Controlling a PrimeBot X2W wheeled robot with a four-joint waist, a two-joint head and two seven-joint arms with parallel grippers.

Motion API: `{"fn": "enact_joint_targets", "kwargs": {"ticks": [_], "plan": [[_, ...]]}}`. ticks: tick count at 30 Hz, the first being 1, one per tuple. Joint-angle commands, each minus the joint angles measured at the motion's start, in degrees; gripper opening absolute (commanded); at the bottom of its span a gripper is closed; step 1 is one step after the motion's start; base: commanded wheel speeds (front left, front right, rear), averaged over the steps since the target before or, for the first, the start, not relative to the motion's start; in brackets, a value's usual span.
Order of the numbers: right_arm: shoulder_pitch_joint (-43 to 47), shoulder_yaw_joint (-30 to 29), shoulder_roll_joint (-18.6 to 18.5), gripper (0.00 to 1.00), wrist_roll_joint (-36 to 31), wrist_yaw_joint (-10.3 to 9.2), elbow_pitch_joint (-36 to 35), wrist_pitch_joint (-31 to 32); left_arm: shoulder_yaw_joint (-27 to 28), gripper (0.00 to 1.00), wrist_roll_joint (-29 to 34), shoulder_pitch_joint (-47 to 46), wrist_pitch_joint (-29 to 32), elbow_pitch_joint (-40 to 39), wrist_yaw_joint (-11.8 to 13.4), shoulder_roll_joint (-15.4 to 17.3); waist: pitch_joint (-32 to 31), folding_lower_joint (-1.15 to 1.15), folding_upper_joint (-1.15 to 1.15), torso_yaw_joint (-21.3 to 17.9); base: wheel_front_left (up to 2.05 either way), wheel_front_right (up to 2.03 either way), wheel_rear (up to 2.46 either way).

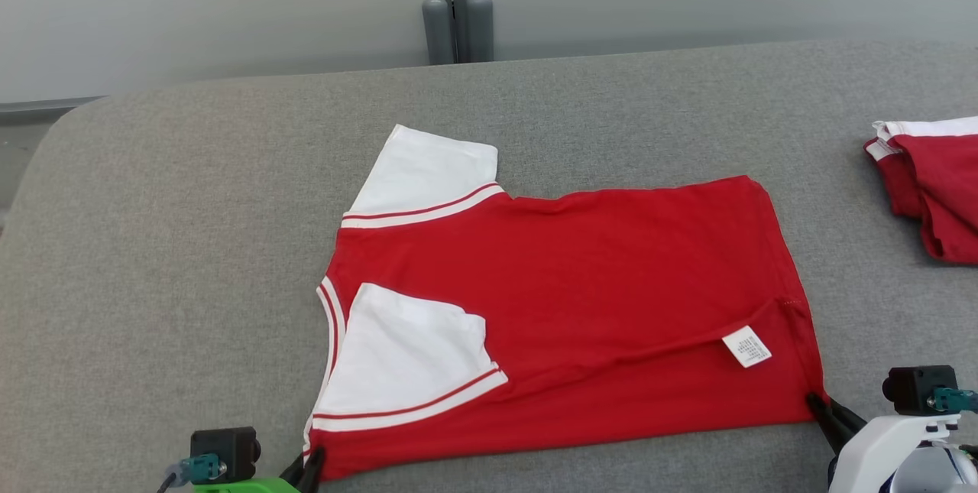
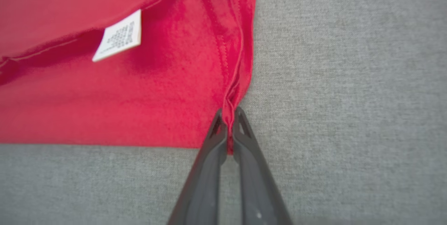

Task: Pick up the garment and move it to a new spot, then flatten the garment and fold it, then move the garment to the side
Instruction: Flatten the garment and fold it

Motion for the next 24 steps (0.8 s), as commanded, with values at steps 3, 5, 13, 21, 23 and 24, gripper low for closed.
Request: {"fn": "enact_joint_targets", "kwargs": {"ticks": [3,5,13,21,23,24], "plan": [[1.9,-0.7,-0.2,0.00,0.8,-0.08,-1.6,1.5,0.2,0.00,-0.3,1.7,0.9,-1.6,1.1,1.0,0.3,0.00,0.00,0.2,0.00,0.00,0.00],[2.6,-1.1,-0.2,0.00,0.9,-0.08,-2.5,2.1,0.1,0.00,-0.5,2.0,1.2,-2.3,1.3,1.1,0.4,0.00,0.00,0.3,0.00,0.00,0.00],[4.0,-2.9,0.7,1.00,0.7,-0.08,-5.1,3.6,0.1,1.00,-0.8,2.3,2.3,-2.7,1.5,1.9,-0.2,0.00,0.00,0.3,0.00,0.00,0.00],[6.1,-8.3,0.5,1.00,1.0,-0.07,-10.5,4.4,0.3,1.00,2.0,-0.4,1.7,-5.5,2.5,4.1,-1.0,0.00,0.00,0.0,0.00,0.00,0.00],[6.3,-10.3,0.6,1.00,1.4,-0.06,-12.3,3.9,0.6,1.00,2.9,-2.2,1.4,-6.4,2.2,4.3,-0.9,0.00,0.00,-0.2,0.00,0.00,0.00],[6.0,-11.2,0.7,1.00,1.5,-0.06,-13.0,3.6,0.5,1.00,3.4,-3.1,1.5,-6.6,2.0,4.7,-0.9,0.00,0.00,-0.3,0.00,0.00,0.00]]}}
